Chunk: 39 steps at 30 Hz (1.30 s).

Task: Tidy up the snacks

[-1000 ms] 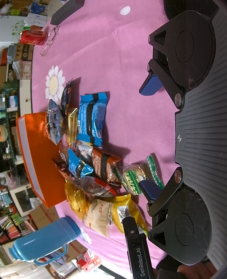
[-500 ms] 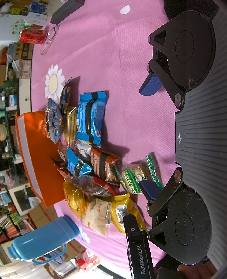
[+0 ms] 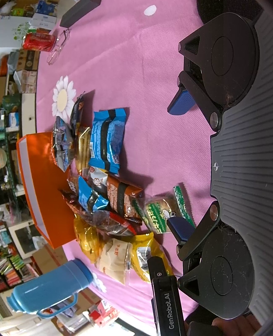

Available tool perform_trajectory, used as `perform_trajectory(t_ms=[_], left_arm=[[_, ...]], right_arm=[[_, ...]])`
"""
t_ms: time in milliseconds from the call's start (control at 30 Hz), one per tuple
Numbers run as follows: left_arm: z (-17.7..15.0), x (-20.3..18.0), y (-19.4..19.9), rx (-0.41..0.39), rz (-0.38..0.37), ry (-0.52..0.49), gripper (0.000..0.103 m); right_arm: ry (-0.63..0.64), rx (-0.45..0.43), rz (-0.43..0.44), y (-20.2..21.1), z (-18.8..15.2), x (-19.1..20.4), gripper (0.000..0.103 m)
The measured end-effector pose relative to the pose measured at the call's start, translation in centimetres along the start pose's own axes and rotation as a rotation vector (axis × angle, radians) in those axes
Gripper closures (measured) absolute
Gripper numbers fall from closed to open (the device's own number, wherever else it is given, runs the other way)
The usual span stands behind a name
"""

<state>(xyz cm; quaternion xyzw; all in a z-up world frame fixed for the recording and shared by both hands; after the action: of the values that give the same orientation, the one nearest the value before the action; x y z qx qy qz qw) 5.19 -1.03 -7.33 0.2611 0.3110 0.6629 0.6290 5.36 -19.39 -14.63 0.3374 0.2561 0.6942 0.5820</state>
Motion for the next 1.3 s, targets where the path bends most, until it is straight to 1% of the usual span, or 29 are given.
perform_trajectory(t_ms=[467,633,867,1067,1200,1300], left_arm=[[0.1,0.1,-0.2,0.014,0.009,-0.004,0.001],[0.6,1.6,-0.3,0.006,0.036,0.028,0.001],[0.5,2.7,-1.1,0.024,0.06,0.051,0.001],[0.7,2.3,-1.3,0.027,0.037,0.036,0.001],[2.3,1.9,-0.6,-0.017,-0.007,0.016,0.001],[5.4,2.0,-0.6,-0.073,-0.018,0.018,0.001]], right_arm=[[0.008,0.011,0.007,-0.3,-0.2,0.3,0.01],[0.015,0.015,0.009,-0.5,-0.2,0.3,0.01],[0.013,0.032,0.012,-1.3,-0.3,0.2,0.01],[0.028,0.032,0.03,-1.8,-0.4,0.6,0.01],[0.084,0.017,0.079,-2.3,-0.3,2.3,0.01],[0.161,0.021,0.093,-3.2,-0.1,4.0,0.01]])
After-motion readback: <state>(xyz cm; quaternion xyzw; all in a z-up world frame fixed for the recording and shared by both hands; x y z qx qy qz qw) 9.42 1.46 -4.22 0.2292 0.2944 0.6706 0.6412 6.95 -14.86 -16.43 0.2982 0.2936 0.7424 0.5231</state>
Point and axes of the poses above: each gripper's, at about its wrist camera, not at the fingertips, and y roughly against the way its jaws point, x to its left, z to its top, the point moved 6 cm from there along -y, roughly the way its jaws point
